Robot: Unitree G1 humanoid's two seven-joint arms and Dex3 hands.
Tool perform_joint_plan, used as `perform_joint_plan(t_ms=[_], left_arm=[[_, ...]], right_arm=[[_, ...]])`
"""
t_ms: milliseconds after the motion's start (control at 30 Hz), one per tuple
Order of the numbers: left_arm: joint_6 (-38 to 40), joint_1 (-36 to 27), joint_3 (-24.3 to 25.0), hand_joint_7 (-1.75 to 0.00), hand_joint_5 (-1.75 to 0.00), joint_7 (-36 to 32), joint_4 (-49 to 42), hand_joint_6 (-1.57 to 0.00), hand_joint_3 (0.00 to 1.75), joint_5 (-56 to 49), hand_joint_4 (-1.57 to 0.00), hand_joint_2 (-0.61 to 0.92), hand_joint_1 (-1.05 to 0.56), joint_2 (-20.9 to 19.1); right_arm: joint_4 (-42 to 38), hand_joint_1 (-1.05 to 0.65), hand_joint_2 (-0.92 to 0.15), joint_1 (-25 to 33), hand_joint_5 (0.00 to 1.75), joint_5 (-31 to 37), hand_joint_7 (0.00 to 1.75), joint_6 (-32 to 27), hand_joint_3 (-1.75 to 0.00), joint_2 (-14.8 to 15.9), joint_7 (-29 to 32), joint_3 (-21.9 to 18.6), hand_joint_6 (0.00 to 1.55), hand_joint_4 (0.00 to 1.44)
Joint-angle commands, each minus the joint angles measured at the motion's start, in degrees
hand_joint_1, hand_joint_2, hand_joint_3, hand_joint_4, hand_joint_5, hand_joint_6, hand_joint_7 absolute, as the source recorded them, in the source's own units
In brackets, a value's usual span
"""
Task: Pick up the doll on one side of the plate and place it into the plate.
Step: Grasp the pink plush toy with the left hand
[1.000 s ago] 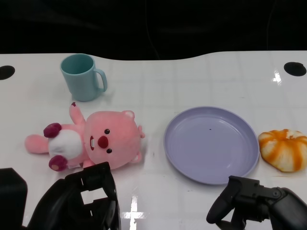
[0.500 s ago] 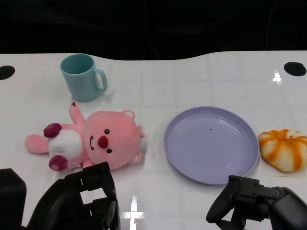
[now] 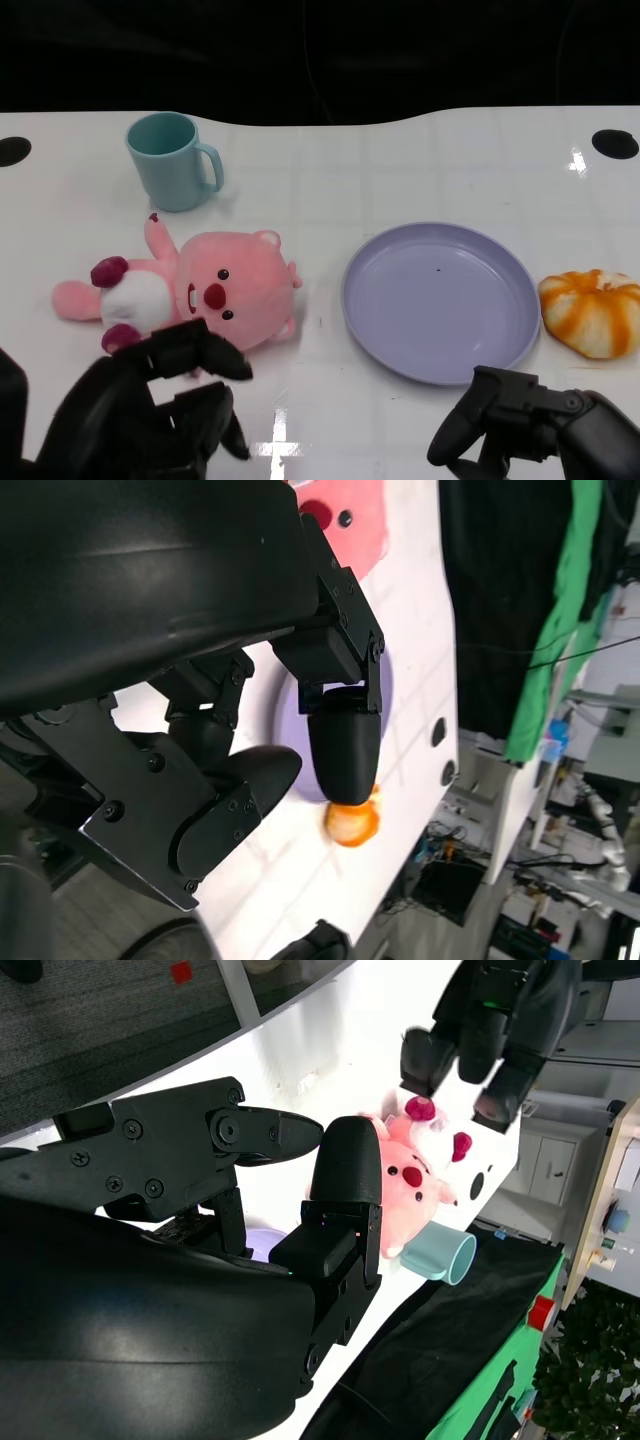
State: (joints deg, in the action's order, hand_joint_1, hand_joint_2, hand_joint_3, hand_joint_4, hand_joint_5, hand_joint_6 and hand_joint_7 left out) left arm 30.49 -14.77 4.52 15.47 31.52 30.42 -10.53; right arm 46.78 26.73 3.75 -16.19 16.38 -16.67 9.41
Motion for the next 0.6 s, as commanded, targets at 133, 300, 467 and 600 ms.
perform_joint_plan(t_ms=[133, 300, 467, 600], left_arm=[[-4.3, 0.8, 1.2, -0.34, -1.05, 0.8, 1.1, -0.70, 0.33, -2.9, -0.51, 0.82, -0.39, -2.0], [-12.0, 2.0, 1.1, -0.14, -0.88, 3.2, 0.3, -0.56, 0.16, -8.8, -0.30, 0.92, -0.53, -5.0], [-18.2, 5.1, 0.9, -0.03, -0.71, 3.3, -0.5, -0.39, 0.15, -19.5, -0.13, 0.92, -0.68, -10.4], [-17.9, 8.4, 0.8, 0.00, -0.65, 3.1, -1.1, -0.32, 0.16, -26.6, -0.05, 0.92, -0.75, -14.9]], right_arm=[[0.5, -0.26, -0.92, -0.2, 1.59, 0.5, 1.30, -0.1, -0.36, 0.3, 0.3, 0.1, 0.59, 0.66], [0.6, -0.27, -0.92, -0.1, 1.59, 0.1, 1.30, 0.1, -0.35, 0.2, 0.3, 0.0, 0.59, 0.67], [0.8, -0.26, -0.92, -0.2, 1.59, -0.5, 1.30, -0.7, -0.36, 0.1, 0.1, -0.4, 0.59, 0.65], [1.0, -0.27, -0.92, -0.3, 1.59, -0.2, 1.30, -0.9, -0.36, 0.3, 0.2, -0.3, 0.59, 0.65]])
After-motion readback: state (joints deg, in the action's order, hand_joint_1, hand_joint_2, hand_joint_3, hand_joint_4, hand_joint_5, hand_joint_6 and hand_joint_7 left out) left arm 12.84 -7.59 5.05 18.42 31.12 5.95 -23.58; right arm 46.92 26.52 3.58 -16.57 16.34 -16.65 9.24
